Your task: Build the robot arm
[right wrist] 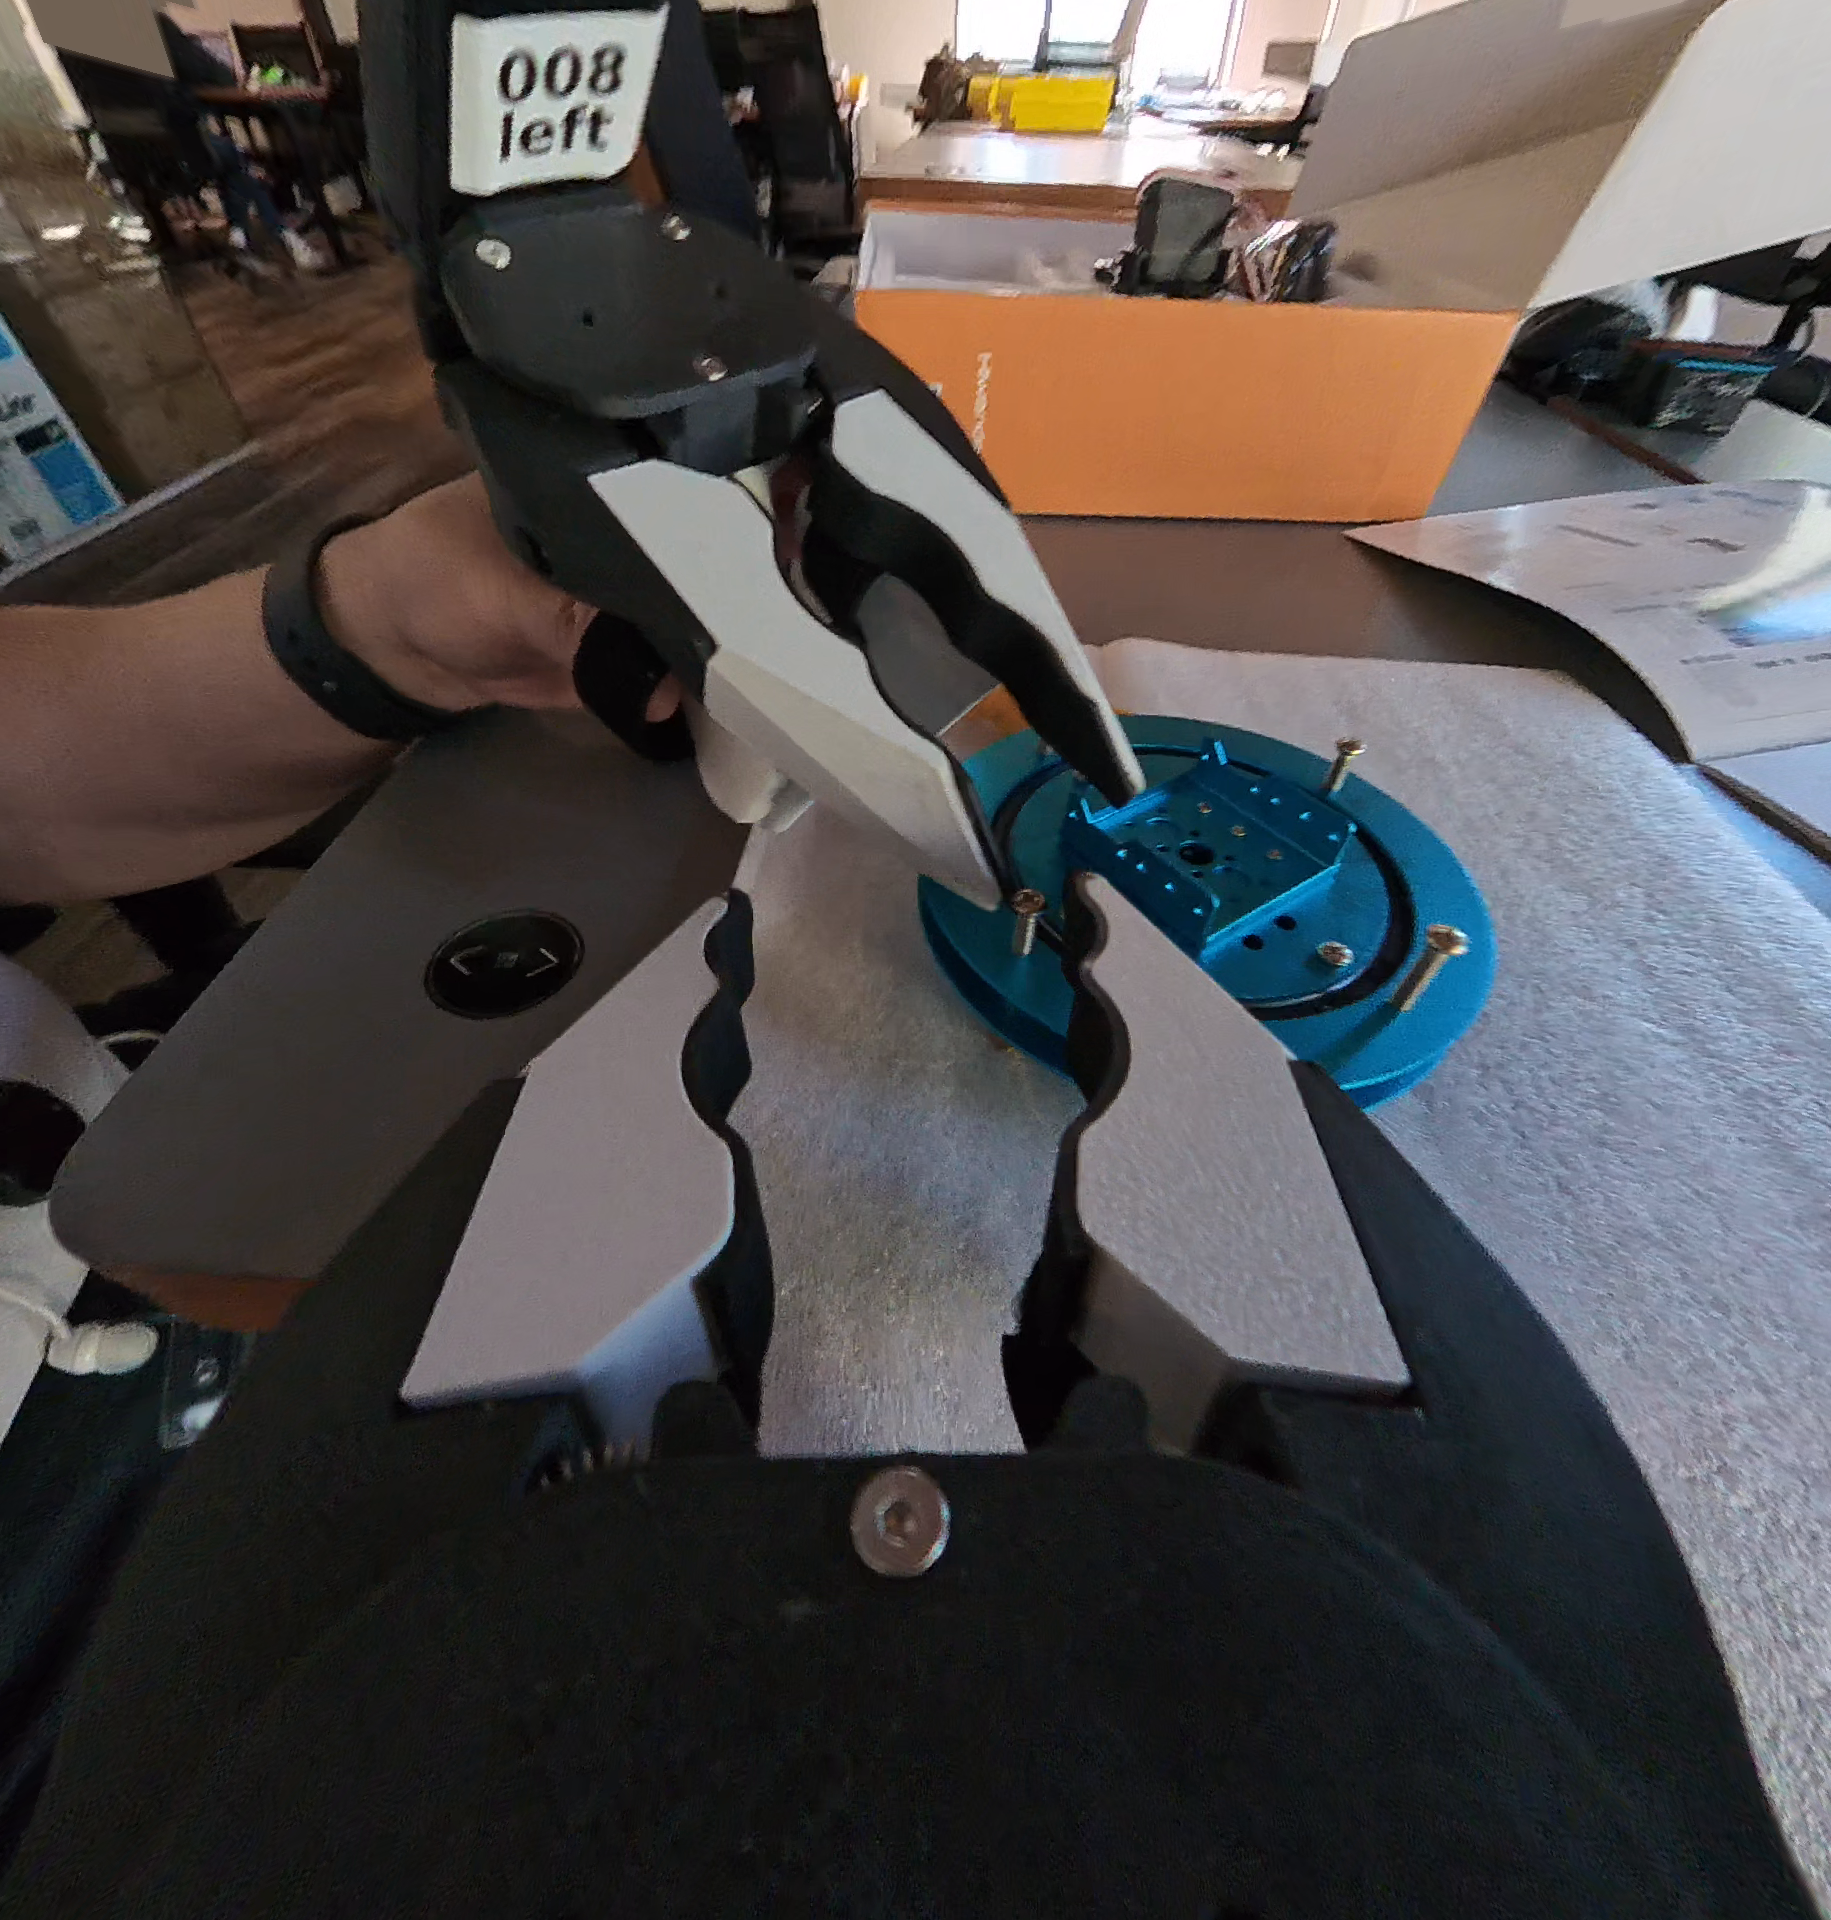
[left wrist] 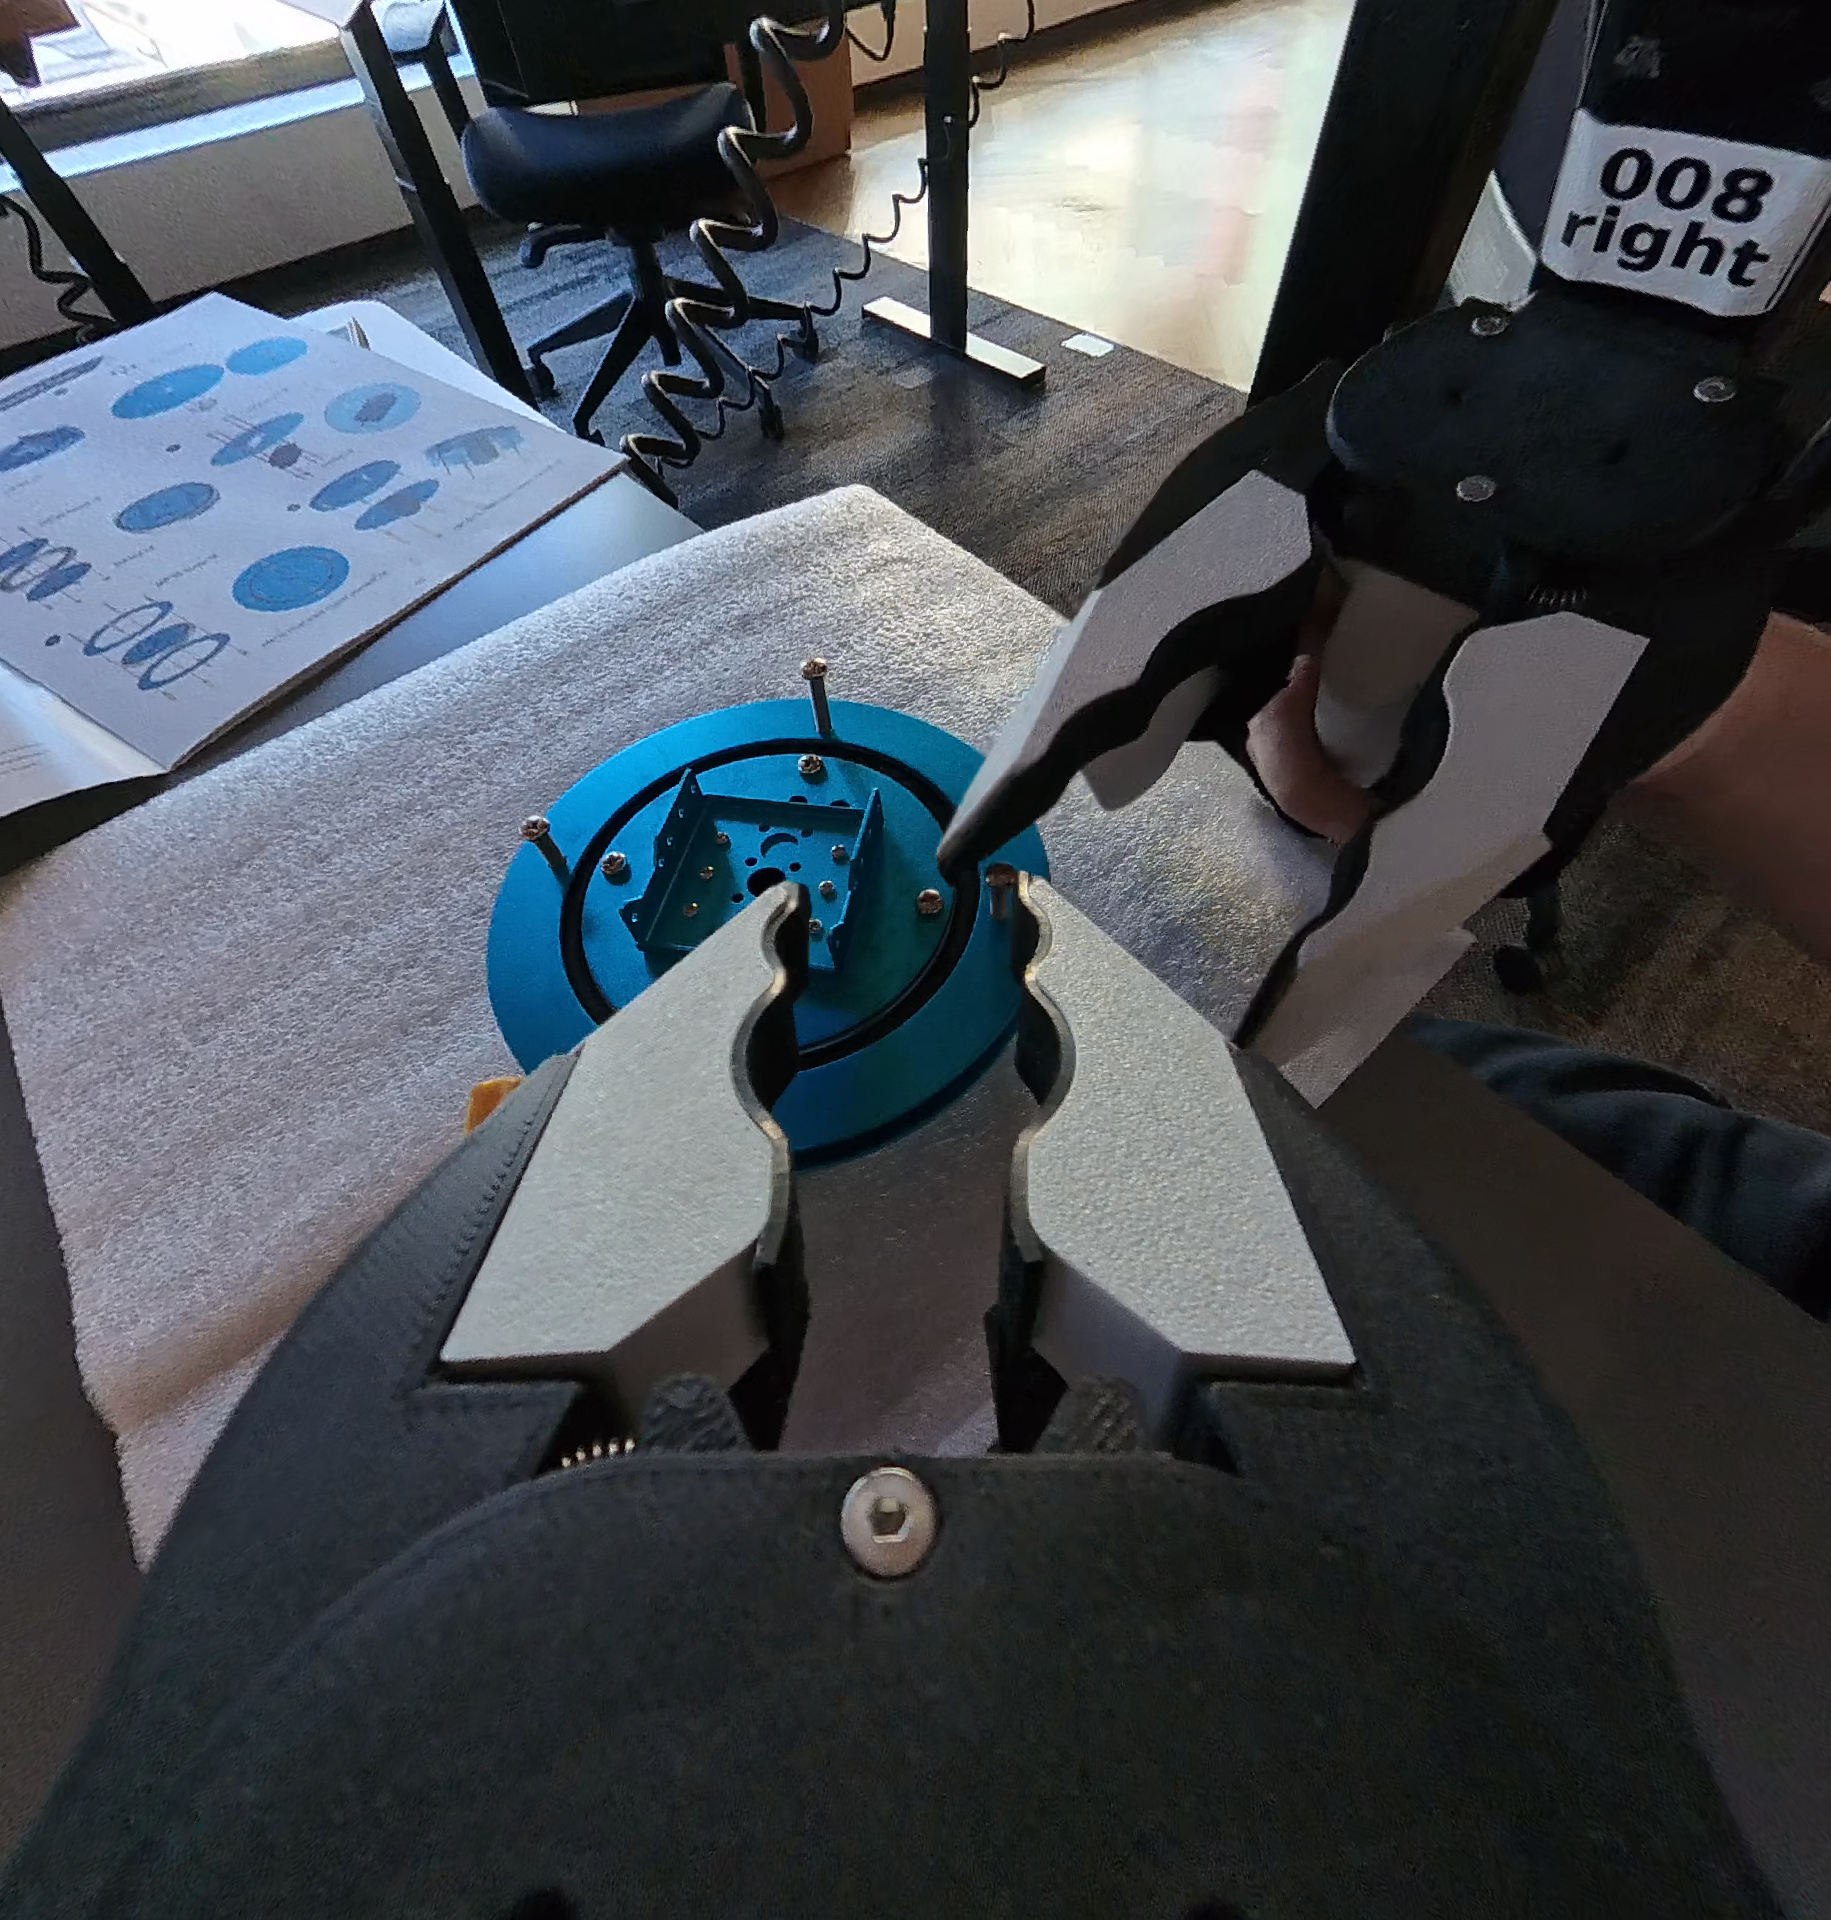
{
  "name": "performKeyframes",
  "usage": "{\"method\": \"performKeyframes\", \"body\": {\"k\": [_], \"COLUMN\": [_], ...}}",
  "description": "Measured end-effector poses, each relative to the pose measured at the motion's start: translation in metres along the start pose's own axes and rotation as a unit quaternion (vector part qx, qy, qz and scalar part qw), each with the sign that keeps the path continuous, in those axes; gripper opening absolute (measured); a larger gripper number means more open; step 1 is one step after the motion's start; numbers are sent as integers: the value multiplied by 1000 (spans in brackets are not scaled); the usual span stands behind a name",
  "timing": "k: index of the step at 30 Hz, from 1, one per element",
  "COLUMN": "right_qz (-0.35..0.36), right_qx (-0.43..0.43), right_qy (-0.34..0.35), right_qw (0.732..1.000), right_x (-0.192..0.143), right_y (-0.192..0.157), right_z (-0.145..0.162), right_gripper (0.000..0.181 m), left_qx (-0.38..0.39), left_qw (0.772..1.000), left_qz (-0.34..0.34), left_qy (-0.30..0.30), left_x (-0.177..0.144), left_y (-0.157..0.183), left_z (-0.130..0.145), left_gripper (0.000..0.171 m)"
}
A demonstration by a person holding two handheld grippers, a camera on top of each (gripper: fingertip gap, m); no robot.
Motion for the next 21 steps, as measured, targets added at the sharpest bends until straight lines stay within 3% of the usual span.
{"method": "performKeyframes", "body": {"k": [4, 5, 6, 8, 11, 21], "right_qz": [-4, -3, -3, 4, 5, 5], "right_qx": [0, 2, 4, 9, 18, -2], "right_qy": [1, 4, 6, 13, 24, -1], "right_qw": [1000, 1000, 1000, 1000, 1000, 1000], "right_x": [-2, -4, -5, -8, -8, -6], "right_y": [-2, -2, -2, -2, 1, -3], "right_z": [2, 4, 5, 5, 5, 4], "right_gripper": [56, 54, 52, 50, 55, 54], "left_qx": [-4, -7, -9, -2, 5, -9], "left_qw": [1000, 1000, 1000, 999, 1000, 1000], "left_qz": [-1, -3, -19, -30, 5, -4], "left_qy": [-7, -7, -11, -12, 3, -19], "left_x": [1, 1, 1, 0, -2, 3], "left_y": [-2, -3, -5, -6, 0, -4], "left_z": [0, 1, 2, 3, 1, 2], "left_gripper": [43, 41, 27, 30, 40, 44]}}
Point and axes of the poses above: each gripper's, where its closed fingertips meet, x out along the fingers, z out of its underside, y = z × x across the jaws, the point moved 9 cm from there along -x, back along the fingers, and after that the axes turned 15 degrees about -y, right-handed, at the moved point
